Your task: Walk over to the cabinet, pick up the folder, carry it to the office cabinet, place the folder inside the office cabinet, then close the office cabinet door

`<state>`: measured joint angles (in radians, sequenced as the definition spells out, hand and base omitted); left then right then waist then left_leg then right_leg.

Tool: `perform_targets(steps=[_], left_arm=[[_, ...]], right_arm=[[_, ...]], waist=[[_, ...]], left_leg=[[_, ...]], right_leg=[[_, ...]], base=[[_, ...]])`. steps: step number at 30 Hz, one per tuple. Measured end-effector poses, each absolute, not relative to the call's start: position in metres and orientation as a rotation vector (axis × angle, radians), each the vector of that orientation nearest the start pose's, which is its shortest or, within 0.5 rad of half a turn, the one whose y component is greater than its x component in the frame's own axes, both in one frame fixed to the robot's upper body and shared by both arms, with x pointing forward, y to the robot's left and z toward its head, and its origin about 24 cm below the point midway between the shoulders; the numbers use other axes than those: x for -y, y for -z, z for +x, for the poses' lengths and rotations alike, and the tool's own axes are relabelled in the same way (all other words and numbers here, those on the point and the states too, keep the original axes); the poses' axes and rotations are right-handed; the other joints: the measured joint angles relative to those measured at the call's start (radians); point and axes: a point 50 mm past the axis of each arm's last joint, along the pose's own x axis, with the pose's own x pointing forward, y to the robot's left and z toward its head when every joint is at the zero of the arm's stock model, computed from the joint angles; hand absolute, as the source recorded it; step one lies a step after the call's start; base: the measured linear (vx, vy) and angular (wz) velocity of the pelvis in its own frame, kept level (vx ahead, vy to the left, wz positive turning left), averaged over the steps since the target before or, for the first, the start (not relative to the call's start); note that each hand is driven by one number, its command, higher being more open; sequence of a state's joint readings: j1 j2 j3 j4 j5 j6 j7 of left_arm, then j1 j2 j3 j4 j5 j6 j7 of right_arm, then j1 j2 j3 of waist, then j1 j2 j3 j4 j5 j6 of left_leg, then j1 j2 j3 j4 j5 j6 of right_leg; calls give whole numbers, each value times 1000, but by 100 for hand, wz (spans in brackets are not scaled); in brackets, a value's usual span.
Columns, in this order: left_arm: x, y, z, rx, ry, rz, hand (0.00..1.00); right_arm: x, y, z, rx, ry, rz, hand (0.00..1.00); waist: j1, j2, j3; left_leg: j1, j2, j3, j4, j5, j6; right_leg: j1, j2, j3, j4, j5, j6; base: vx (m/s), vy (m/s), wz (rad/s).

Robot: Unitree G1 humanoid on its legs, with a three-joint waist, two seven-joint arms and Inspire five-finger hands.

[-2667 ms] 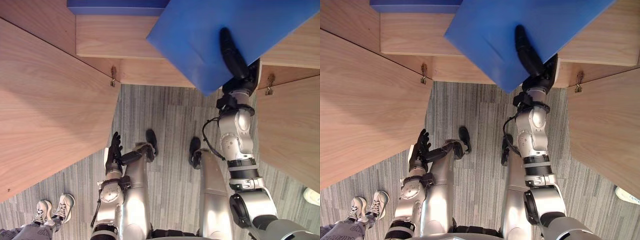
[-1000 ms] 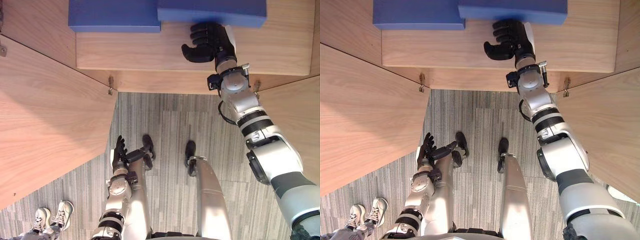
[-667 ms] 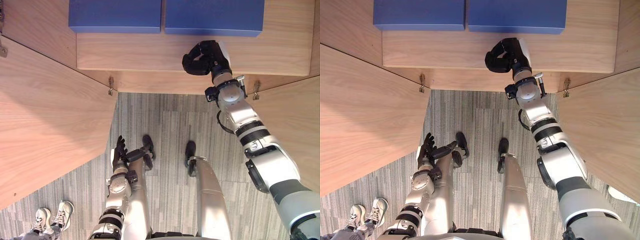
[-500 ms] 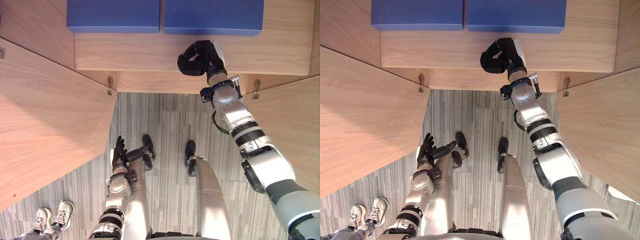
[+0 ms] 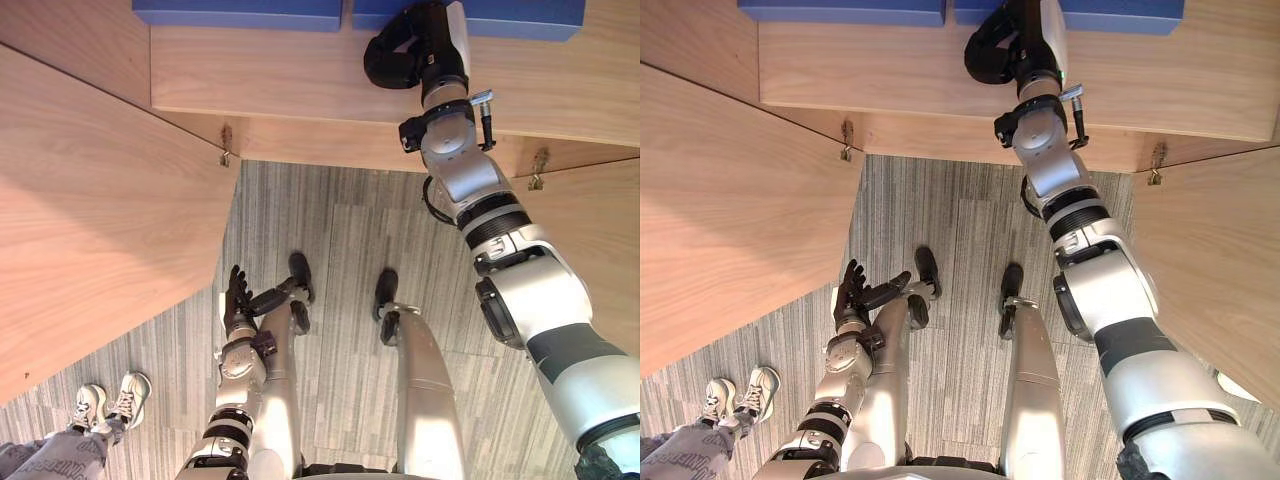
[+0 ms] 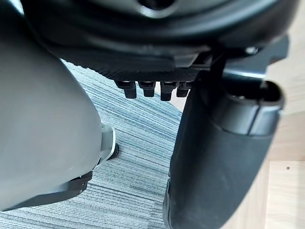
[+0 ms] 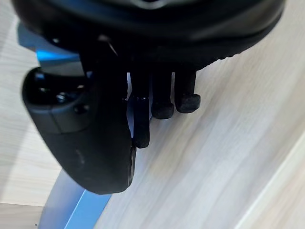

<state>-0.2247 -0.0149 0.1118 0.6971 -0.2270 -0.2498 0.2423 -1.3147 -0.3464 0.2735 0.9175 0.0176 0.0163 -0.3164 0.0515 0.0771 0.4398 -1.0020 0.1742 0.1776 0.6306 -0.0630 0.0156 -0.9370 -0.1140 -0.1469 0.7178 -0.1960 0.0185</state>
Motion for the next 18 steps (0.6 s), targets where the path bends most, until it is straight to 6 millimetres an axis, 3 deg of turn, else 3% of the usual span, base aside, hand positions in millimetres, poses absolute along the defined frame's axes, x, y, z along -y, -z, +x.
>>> perform_targets(steps=[4, 6, 8, 9, 10, 12, 13, 16, 18], left_arm=[[-169, 37, 269, -250, -381, -250, 100], [-170, 38, 269, -252, -382, -249, 100], [-170, 41, 266, -277, -382, -245, 100], [-172, 48, 259, -308, -385, -235, 100], [-171, 51, 256, -321, -382, -234, 100], [-174, 65, 239, -376, -383, -203, 100], [-176, 68, 234, -391, -383, -194, 100], [-181, 86, 211, -479, -373, -148, 100], [-187, 95, 202, -530, -358, -105, 100]], right_arm=[[144, -295, 404, 514, 203, -340, 0], [152, -294, 385, 615, 211, -278, 0], [160, -276, 363, 688, 207, -227, 0], [161, -248, 347, 685, 185, -204, 0], [161, -235, 341, 674, 172, -193, 0], [156, -176, 314, 575, 111, -139, 0], [153, -161, 307, 535, 95, -126, 0], [144, -82, 271, 267, 33, -87, 0], [140, -47, 256, 130, 9, -85, 0]], waist=[[3, 0, 0], [2, 0, 0], [-2, 0, 0], [-13, -2, 1], [-16, -2, 1], [-36, -12, -2], [-40, -19, -6], [-50, -40, -18], [-57, -62, -38]], left_leg=[[-9, 2, 1, 20, 0, 2], [-5, 7, 3, 35, -5, 3], [26, 19, 11, 52, -22, 5], [82, 22, 20, 51, -41, 5], [110, 23, 26, 50, -48, 6], [224, 24, 51, 29, -79, -4], [252, 25, 61, 17, -81, -6], [405, 26, 93, -64, -80, -12], [479, 22, 111, -122, -72, -22]], right_leg=[[-5, -2, -2, 11, 0, -1], [4, -1, -1, 13, 0, 0], [42, 4, -1, 11, -1, 1], [98, 6, 7, -1, -7, 4], [124, 7, 12, -8, -10, 7], [228, 9, 26, -44, -20, 9], [250, 9, 31, -56, -21, 9], [394, 19, 36, -156, -3, 21], [461, 28, 46, -221, 18, 18]], base=[[-20, -1, 2], [9, 7, -4], [20, 13, -11], [10, 7, -14], [8, 10, -18], [3, 11, -19], [19, 8, -23], [71, 9, -25], [120, -4, -21]])
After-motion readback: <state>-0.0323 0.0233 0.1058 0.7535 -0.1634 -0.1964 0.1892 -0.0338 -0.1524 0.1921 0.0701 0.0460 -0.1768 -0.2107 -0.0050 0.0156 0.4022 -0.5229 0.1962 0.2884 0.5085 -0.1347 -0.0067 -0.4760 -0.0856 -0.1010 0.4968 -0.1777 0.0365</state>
